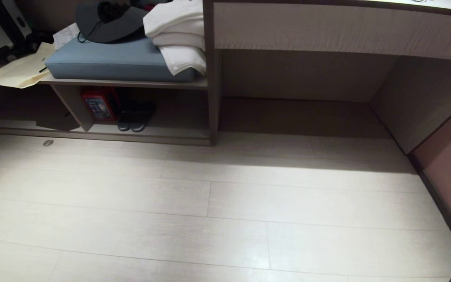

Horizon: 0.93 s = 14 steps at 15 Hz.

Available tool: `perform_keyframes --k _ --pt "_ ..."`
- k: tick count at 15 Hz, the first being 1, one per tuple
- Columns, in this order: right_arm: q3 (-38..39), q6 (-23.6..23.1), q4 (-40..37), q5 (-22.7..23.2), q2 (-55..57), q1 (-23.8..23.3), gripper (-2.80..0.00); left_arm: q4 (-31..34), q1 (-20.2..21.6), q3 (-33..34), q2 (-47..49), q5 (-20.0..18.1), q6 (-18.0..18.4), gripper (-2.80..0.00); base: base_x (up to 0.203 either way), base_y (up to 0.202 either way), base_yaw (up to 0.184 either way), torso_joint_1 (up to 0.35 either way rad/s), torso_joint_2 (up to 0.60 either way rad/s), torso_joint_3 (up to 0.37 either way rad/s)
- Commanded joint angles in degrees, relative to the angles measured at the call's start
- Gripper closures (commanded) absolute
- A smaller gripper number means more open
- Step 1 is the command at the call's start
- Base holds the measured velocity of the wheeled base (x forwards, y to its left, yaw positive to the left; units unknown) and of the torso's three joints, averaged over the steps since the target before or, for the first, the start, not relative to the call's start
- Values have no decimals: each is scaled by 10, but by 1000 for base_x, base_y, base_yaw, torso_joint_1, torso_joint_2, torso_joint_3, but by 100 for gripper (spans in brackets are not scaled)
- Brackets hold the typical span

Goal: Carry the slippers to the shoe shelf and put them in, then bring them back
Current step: Place the slippers into the shoe cabinet

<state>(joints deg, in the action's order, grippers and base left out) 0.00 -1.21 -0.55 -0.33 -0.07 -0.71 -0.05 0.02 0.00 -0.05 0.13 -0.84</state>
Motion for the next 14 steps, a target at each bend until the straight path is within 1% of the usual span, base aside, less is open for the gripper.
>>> perform_keyframes --k 1,14 --pt "1 0 0 0 -1 0 0 0 1 1 0 0 0 0 0 0 0 -2 -1 199" --pt "1 -3 0 1 -1 0 0 0 0 0 0 0 0 0 0 0 0 1 3 201"
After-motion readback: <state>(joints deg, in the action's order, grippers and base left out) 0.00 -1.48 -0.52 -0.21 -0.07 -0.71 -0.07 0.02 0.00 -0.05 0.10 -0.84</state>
